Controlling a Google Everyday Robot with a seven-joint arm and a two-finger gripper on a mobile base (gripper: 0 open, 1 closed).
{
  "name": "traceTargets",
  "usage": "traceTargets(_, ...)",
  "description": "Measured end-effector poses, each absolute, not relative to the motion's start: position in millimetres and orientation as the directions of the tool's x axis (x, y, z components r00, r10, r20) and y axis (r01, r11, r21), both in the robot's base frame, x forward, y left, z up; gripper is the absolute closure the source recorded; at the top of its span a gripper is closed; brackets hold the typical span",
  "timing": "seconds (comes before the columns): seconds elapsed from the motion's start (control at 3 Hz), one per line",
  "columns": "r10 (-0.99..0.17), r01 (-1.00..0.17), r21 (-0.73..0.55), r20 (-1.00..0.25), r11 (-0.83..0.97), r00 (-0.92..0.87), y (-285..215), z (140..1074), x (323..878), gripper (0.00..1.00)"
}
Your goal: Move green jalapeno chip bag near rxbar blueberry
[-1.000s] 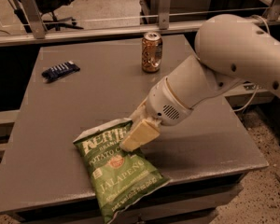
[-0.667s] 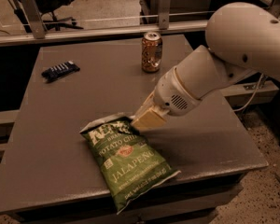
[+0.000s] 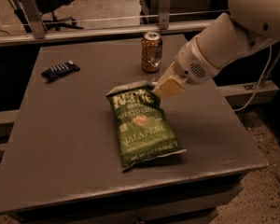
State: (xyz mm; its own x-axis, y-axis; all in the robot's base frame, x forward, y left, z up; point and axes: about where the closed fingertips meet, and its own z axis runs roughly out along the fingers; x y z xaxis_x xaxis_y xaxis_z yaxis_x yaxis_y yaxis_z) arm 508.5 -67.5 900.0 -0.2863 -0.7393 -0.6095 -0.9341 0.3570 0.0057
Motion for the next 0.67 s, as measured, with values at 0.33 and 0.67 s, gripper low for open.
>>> traceTargets(0.33,-0.739,-0.931,-0.009,-0.612,0.364,-0.283,-70.9,905.7,512.9,1.0)
traceTargets(0.67,-0.722,-0.932,-0.013,-0.637,0.361,-0.271,-65.0,904.2,516.5,1.0)
